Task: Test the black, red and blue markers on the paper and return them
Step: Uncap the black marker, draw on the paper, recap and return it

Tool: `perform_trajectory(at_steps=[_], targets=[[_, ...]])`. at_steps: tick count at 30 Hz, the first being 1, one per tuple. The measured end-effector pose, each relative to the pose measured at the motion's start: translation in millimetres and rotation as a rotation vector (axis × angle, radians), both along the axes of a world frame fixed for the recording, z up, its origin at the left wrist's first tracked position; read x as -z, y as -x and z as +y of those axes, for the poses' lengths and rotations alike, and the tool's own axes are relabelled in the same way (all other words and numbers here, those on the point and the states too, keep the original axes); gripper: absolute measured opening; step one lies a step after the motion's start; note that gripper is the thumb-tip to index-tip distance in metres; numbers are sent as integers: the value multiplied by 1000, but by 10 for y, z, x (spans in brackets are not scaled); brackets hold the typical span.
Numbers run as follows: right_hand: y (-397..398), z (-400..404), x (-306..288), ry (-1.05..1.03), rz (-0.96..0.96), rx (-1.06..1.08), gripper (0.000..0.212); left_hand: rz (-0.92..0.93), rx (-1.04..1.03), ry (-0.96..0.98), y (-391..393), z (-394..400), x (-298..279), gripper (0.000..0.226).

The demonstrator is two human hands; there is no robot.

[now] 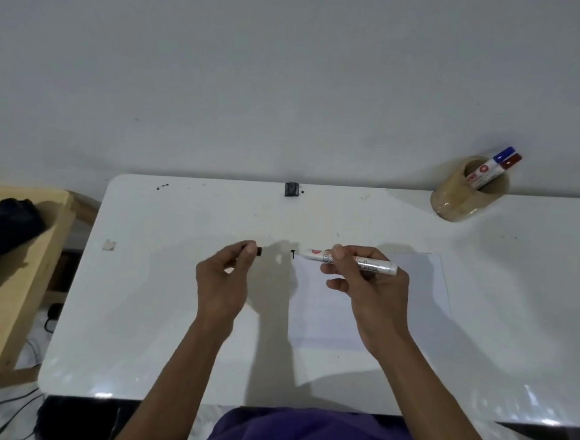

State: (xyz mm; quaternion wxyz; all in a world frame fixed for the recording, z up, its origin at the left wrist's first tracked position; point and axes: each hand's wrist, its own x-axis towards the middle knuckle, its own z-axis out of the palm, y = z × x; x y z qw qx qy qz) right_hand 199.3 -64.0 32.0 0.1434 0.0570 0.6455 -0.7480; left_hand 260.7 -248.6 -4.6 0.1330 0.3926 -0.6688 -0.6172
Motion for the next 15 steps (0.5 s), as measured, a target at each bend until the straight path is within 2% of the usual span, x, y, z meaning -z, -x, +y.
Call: perform_trajectory(at_steps=[1,5,7,11,15], targets=[[-37,-38,-23,-6,2,-3,8,45,2,-126,-42,84,-101,10],[-163,-58,-161,-45,57,-24,20,103,20,-362,-156,301,-252,23],[-248,225,-209,-120,64,43,23,78,86,-515,-166,635,-246,27],[-324,327,-202,-154,86,59,30,100,61,-643,-219,737,-242,24],[-360,317,-175,-153,68,52,30,73,71,-623,-249,727,-235,23]])
